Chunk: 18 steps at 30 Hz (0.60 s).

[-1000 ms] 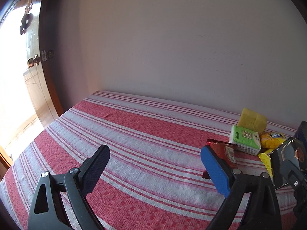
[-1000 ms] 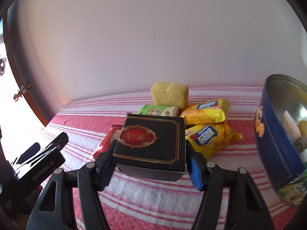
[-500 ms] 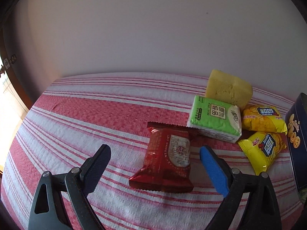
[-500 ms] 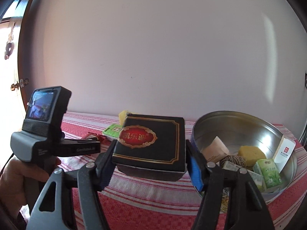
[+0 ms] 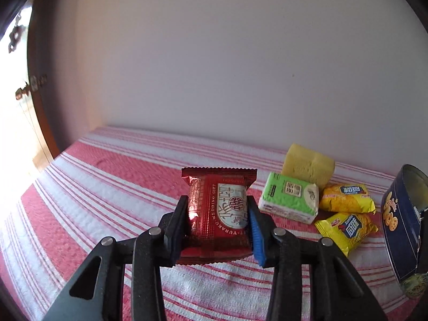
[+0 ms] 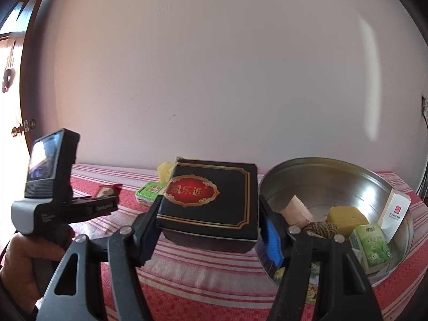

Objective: Organize objects
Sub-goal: 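Lift and carry the black box and red pastry pack over the tin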

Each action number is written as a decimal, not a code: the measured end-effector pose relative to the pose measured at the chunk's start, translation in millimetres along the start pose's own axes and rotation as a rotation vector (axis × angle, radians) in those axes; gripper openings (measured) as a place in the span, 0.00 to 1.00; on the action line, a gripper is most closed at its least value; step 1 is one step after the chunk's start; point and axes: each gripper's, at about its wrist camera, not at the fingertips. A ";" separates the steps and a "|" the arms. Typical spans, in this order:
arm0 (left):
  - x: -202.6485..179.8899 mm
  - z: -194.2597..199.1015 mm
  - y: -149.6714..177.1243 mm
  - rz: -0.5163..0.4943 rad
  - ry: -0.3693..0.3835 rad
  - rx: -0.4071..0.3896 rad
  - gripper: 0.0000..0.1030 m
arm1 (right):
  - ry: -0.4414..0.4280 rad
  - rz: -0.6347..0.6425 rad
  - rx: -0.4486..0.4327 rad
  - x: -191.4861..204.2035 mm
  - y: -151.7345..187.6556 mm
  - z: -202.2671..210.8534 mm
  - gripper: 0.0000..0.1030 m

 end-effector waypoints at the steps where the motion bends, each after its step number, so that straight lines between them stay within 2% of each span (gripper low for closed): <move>1: -1.9 9.2 1.0 -0.002 -0.022 -0.038 0.42 | 0.018 0.017 -0.009 -0.1 -0.2 0.3 0.65; 5: -12.7 33.4 7.9 -0.014 -0.042 -0.095 0.43 | 0.080 0.055 -0.044 -2.6 -0.1 1.3 0.65; 18: -6.3 58.4 20.2 -0.003 -0.043 -0.111 0.43 | 0.101 0.019 -0.050 -15.2 2.1 2.6 0.65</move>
Point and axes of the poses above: each gripper's, at about its wrist camera, not at the fingertips, and z roughly against the way its jaws point, x to its left, y to its underside, and after that the axes turned 15 degrees about -y, right-handed
